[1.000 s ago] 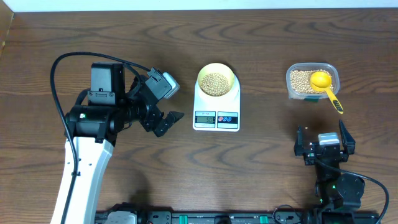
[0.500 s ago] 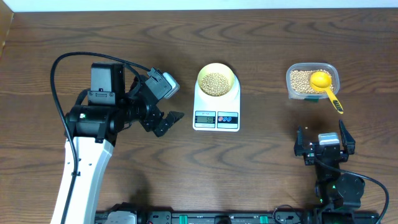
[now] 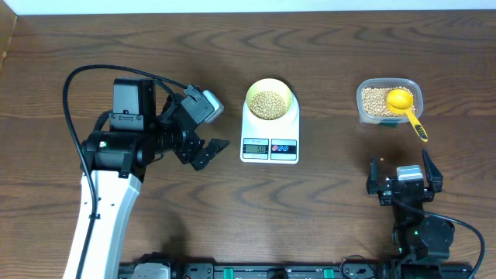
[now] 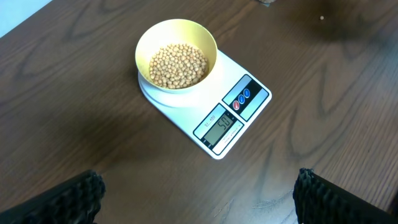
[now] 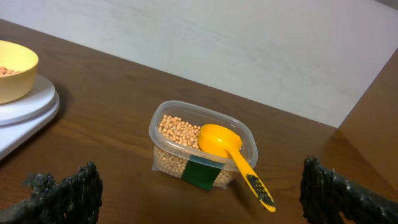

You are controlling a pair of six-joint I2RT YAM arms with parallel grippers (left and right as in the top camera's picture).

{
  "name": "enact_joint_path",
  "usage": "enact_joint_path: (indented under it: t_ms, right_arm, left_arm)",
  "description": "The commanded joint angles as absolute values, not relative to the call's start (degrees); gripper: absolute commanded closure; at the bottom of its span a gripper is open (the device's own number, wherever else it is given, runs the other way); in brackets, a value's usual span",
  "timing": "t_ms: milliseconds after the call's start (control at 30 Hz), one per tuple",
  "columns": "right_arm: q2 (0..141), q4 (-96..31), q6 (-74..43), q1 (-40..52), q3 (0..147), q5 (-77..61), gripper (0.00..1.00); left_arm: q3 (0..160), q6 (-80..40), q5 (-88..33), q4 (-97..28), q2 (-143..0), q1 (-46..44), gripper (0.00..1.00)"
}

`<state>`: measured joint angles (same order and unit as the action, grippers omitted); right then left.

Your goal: Scoop item into bowl and weigh 50g on scale

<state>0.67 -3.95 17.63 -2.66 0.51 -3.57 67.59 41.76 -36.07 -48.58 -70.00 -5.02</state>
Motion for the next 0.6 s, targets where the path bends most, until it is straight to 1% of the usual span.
enact_joint_path:
  t_ms: [0, 367, 467, 567]
  right_arm:
    - [0.27, -4.10, 17.19, -2.68, 0.34, -2.96, 0.01]
    - [0.27, -4.10, 17.19, -2.68, 0.34, -2.94, 0.01]
    - [0.27, -4.10, 17.19, -2.68, 0.34, -2.96, 0.01]
    - [0.27, -4.10, 17.19, -2.68, 0.34, -2.94, 0.01]
  left_arm:
    - [68.45, 41.08, -36.60, -48.58, -70.00, -4.78, 0.01]
    - [68.42, 41.08, -36.58, -48.66, -69.97, -4.78, 0.01]
    - [68.36, 41.08, -33.12, -48.75, -69.97, -4.78, 0.01]
    - [67.85, 41.08, -32.99, -48.05, -69.21, -4.78, 0.01]
